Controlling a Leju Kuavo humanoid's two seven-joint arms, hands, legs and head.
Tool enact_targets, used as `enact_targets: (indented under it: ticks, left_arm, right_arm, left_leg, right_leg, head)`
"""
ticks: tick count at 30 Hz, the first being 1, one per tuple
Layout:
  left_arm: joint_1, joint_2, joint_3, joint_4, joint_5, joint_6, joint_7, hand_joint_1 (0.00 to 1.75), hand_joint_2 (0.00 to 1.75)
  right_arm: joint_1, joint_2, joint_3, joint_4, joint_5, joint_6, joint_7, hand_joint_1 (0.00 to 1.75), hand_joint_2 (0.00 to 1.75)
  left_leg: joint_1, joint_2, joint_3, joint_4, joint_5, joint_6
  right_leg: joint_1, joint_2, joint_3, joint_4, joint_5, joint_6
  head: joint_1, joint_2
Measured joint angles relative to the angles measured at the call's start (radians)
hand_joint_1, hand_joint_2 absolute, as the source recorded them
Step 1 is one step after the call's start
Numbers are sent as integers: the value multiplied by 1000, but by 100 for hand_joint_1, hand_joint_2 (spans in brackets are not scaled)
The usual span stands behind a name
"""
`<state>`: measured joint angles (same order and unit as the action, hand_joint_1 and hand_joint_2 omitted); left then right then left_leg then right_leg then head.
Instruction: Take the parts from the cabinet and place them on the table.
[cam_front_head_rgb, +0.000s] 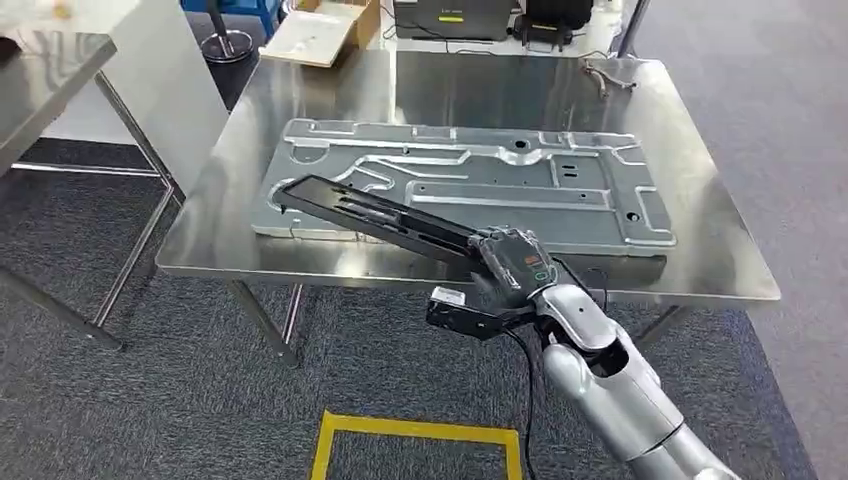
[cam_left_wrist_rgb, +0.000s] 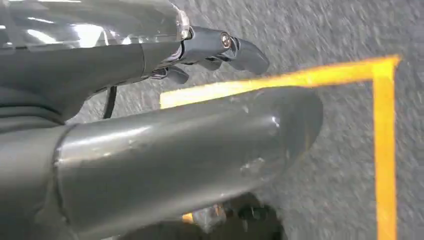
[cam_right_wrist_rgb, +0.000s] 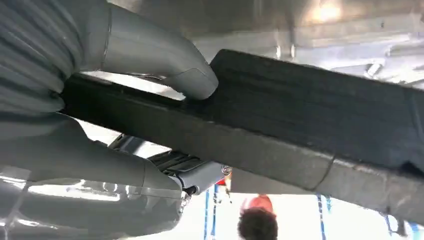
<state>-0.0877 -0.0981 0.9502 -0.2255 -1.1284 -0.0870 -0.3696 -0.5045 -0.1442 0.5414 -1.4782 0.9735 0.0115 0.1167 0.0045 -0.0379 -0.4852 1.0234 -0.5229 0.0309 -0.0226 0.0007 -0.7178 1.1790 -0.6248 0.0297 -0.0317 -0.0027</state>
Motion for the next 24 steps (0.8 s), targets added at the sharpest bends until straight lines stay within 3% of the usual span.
enact_targets:
  ticks: [2, 3, 4, 5, 6, 8, 9, 11, 13, 14, 15, 16, 17, 19, 20, 21, 22, 23, 24]
  left_arm:
    - [1, -8, -3, 1, -2, 0, 0, 0, 0]
    - [2, -12, -4, 1, -2, 0, 0, 0, 0]
    - [2, -13, -5, 1, -2, 1, 0, 0, 0]
    - [1, -13, -5, 1, -2, 1, -1, 0, 0]
    - [-4, -12, -5, 1, -2, 1, -2, 0, 0]
    - [-10, -12, -6, 0, -2, 2, -2, 0, 0]
    - [-10, -12, -6, 0, -2, 2, -2, 0, 0]
    - [-5, -12, -6, 0, -3, 2, -2, 0, 0]
    - [0, -13, -6, 0, -3, 2, -2, 0, 0]
    - [1, -13, -6, 0, -3, 2, -2, 0, 0]
    - [2, -13, -6, 0, -3, 2, -2, 0, 0]
    - [5, -13, -6, 0, -3, 2, -2, 0, 0]
    - [13, -13, -6, 1, -3, 2, -2, 0, 0]
    - [13, -13, -6, 1, -3, 2, 0, 0, 0]
    - [14, -13, -6, 1, -3, 2, 1, 0, 0]
    - [10, -13, -6, 1, -3, 2, 0, 0, 0]
    - [4, -13, -6, 1, -3, 2, -1, 0, 0]
    - [1, -13, -6, 1, -3, 2, -2, 0, 0]
    - [-2, -13, -6, 1, -3, 2, -2, 0, 0]
  right_arm:
    - [-19, 0, 14, 21, 0, 2, 0, 175, 175]
    - [-30, 1, 24, 29, 0, 5, 1, 175, 175]
    - [-36, 1, 29, 29, 0, 4, 1, 175, 175]
    - [-47, 1, 34, 29, 0, 5, 0, 175, 175]
    - [-62, -2, 39, 30, 0, 9, 1, 175, 175]
    - [-86, -26, 48, 31, 1, 15, 3, 175, 175]
    - [-94, -41, 54, 31, 1, 17, 3, 175, 175]
    - [-97, -64, 62, 32, 1, 20, 3, 175, 175]
    - [-98, -82, 72, 34, 1, 22, 3, 175, 175]
    - [-99, -91, 76, 34, 1, 24, 3, 175, 175]
    - [-101, -99, 79, 35, 1, 26, 4, 175, 175]
    - [-104, -106, 85, 37, 1, 28, 5, 175, 175]
    - [-108, -112, 91, 44, 1, 32, 6, 175, 175]
    - [-115, -119, 104, 53, 1, 41, 9, 175, 175]
    - [-116, -120, 105, 53, 1, 42, 9, 175, 175]
    - [-122, -122, 106, 53, 1, 42, 9, 175, 175]
    - [-130, -121, 106, 56, 1, 43, 10, 175, 175]
    - [-140, -121, 106, 63, 1, 45, 11, 175, 175]
    - [-146, -115, 107, 70, 1, 45, 11, 175, 175]
  left_leg:
    - [-4, -1, 36, 9, -37, -9]
    - [-5, -7, 35, -3, -50, -19]
    - [-4, -6, 54, -19, -61, -25]
    - [-5, -4, 64, -1, -49, -29]
    - [-5, -2, 54, 26, -29, -35]
    - [-2, 19, -31, 168, 15, -47]
    - [-1, 23, -82, 229, 4, -53]
    - [-1, 24, -169, 295, -89, -56]
    - [-1, 25, -212, 275, -157, -52]
    - [-1, 25, -224, 226, -150, -49]
    - [-1, 25, -227, 164, -98, -46]
    - [-1, 25, -227, 95, 14, -42]
    - [-6, 24, -238, 26, 180, -33]
    - [-19, 22, -220, 37, 161, -20]
    - [-18, 20, -211, 23, 150, -9]
    - [-17, 22, -193, 17, 148, -2]
    - [-8, 20, -169, -2, 148, 3]
    - [-8, 16, -151, -14, 142, 8]
    - [-7, 16, -138, -21, 135, 13]
  right_leg:
    - [8, -5, -9, -129, 267, -12]
    - [10, -3, 0, -113, 244, -22]
    - [14, 0, 10, -113, 245, -29]
    - [11, -1, 20, -124, 230, -37]
    - [9, 0, 37, -128, 224, -46]
    - [8, -6, 74, -144, 203, -59]
    - [9, -7, 91, -148, 190, -61]
    - [10, -11, 132, -153, 157, -62]
    - [10, -11, 174, -154, 125, -61]
    - [10, -11, 202, -154, 103, -59]
    - [11, -13, 229, -155, 82, -57]
    - [11, -14, 251, -157, 62, -55]
    - [12, -12, 268, -152, 45, -52]
    - [16, -4, 288, -166, 19, -32]
    - [10, -4, 303, -161, 26, -28]
    - [10, 0, 294, -143, 54, -21]
    - [6, -2, 276, -108, 66, -18]
    - [8, -3, 241, -44, 91, -14]
    - [8, -2, 193, 23, 89, -12]
  head:
    - [0, 0]
    - [0, 0]
    - [-1, 0]
    - [-1, 0]
    - [0, 0]
    - [-1, 0]
    - [0, 0]
    - [0, 0]
    - [0, 0]
    - [0, 0]
    - [-1, 0]
    - [0, 0]
    - [0, 0]
    - [0, 0]
    - [-1, 0]
    - [-1, 0]
    - [-1, 0]
    - [-1, 0]
    - [-1, 0]
